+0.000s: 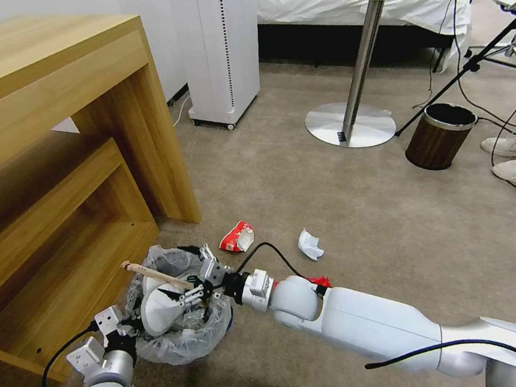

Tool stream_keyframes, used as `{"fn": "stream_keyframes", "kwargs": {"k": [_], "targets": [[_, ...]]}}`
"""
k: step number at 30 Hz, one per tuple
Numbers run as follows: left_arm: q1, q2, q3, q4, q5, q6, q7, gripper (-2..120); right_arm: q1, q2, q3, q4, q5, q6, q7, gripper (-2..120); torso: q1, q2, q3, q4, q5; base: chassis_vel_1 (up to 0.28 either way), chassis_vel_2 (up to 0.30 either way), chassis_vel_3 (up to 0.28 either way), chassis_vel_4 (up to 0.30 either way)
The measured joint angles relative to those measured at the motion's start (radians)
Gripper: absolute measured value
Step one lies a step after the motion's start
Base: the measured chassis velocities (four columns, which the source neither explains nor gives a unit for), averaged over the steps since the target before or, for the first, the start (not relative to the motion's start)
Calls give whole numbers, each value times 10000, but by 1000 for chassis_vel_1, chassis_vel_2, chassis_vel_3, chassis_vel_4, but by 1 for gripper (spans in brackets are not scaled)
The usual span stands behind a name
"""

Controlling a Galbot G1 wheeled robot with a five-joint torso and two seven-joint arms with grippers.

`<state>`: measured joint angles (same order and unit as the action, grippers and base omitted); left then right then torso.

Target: Pick up the trash bin and place the garbage on the floor into it.

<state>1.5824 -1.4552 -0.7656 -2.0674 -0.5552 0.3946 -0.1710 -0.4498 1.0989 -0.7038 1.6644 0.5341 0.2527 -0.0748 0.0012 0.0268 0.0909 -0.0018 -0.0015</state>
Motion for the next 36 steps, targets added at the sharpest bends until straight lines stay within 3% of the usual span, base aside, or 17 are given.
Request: {"fn": "stream_keyframes", "kwargs": {"k": [6,13,18,21,22,25,26,29,36], "targets": [[130,27,-159,-138,-44,-5,-27,1,-191,-866,939,1685,1639,-1040,1054,100,0,0,0,0,3,0,0,0,0],[346,17,-291,-378,-47,16,-49,1,-1125,-1573,3470,2749,2918,-2071,1985,100,0,0,0,0,4,0,0,0,0],[401,18,-272,-466,-45,34,-54,1,-1951,-1693,4909,2936,3080,-2220,2165,100,0,0,0,1,4,0,0,0,0],[496,65,-226,-583,-48,39,-52,1,-3510,-1716,6945,3198,3079,-2305,2205,100,-1,-1,0,0,5,0,0,0,0],[496,65,-226,-583,-48,39,-52,1,-3510,-1716,6945,3198,3079,-2305,2205,100,-1,-1,0,0,5,0,0,0,0],[581,126,-199,-680,-40,39,-35,1,-4953,-1578,8602,3436,2831,-2347,2205,100,-1,0,-1,0,4,0,0,0,0],[581,126,-199,-680,-40,39,-35,1,-4953,-1578,8602,3436,2831,-2347,2205,100,-1,0,-1,0,4,0,0,0,0],[635,234,-179,-771,-32,47,-29,1,-6258,-1383,9890,3521,2406,-2257,2278,100,-2,0,-1,-1,4,0,0,0,0],[808,544,-124,-856,-130,307,-53,1,-7446,-1200,10941,3113,1592,-1956,2367,100,-2,0,0,0,4,0,0,0,0]]}}
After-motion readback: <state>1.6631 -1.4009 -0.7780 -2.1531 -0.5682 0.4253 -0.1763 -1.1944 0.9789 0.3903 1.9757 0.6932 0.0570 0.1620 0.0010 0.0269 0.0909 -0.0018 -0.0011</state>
